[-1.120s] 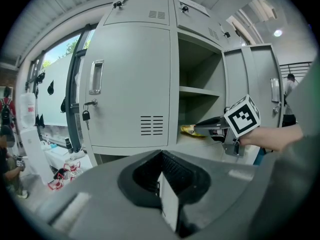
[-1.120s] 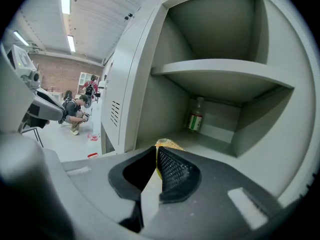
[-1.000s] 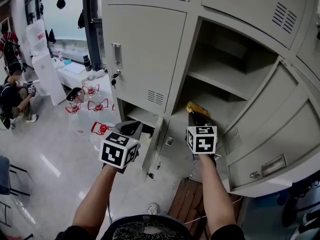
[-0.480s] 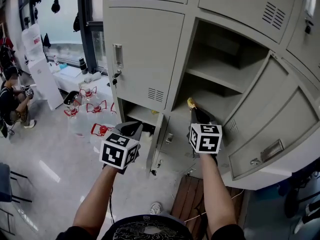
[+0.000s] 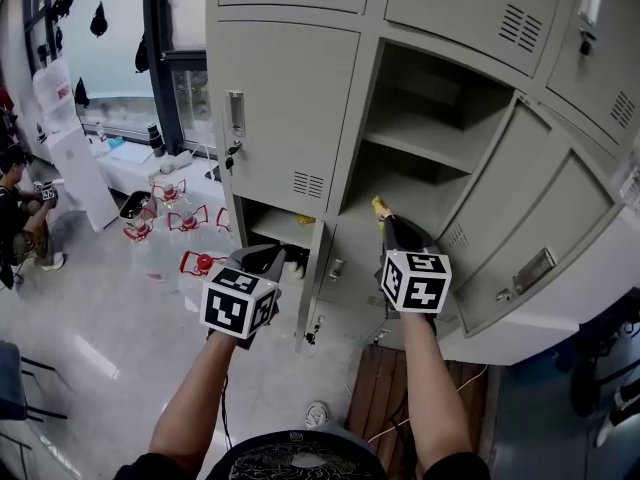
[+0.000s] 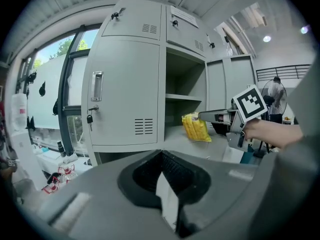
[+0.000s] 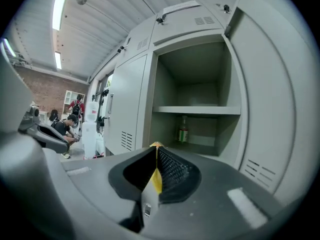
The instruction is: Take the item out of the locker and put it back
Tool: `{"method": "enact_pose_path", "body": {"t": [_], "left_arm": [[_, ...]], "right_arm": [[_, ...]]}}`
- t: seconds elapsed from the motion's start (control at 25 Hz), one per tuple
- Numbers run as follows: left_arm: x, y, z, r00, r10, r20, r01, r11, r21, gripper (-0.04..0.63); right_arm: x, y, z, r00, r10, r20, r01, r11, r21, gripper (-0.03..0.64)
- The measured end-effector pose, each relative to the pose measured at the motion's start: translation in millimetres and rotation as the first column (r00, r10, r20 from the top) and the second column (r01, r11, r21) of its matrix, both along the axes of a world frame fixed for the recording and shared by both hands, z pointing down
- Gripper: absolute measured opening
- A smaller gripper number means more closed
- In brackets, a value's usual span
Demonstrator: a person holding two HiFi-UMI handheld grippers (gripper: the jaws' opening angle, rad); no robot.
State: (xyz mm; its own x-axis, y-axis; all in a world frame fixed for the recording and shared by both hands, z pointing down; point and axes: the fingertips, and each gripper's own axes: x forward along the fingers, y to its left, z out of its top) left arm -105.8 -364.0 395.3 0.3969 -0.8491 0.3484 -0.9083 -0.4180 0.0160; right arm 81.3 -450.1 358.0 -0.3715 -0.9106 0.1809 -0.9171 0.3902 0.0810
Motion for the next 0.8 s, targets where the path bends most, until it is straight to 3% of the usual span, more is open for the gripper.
{"method": "enact_pose_path", "body": {"t": [0.8], "left_arm": [[-9.5, 59.7, 0.1, 0.997, 0.061, -0.041, -0.060, 0.998, 0.025, 0.001]], "right_arm": [[2.0, 113.3, 0.7, 0.993, 0.078, 0.085, -0.078, 0.997, 0.004, 0.034]]}}
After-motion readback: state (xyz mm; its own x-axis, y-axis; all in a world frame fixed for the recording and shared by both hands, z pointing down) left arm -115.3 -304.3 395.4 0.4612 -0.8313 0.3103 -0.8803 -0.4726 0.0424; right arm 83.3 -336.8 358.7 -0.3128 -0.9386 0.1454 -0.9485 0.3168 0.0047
